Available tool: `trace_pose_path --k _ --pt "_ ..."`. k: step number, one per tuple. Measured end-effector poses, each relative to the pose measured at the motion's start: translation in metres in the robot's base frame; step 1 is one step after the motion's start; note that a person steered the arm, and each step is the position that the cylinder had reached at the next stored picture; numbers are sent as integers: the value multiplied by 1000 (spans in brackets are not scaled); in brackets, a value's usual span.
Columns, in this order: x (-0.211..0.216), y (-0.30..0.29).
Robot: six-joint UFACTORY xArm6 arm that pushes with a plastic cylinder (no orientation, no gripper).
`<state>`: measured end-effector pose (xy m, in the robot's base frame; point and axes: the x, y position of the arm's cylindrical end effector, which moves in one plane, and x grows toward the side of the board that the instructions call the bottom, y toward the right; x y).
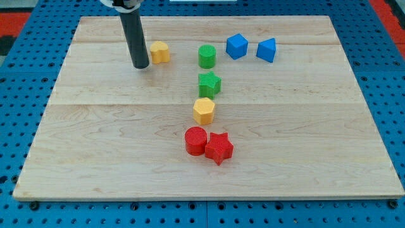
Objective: Push the yellow heart to the top center
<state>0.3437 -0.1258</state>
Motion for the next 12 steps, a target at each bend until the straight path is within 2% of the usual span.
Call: trace_pose_path --k 1,2,3,12 --pt "-9 -6" --pt "-38 47" --pt "-45 85" --pt "-66 99"
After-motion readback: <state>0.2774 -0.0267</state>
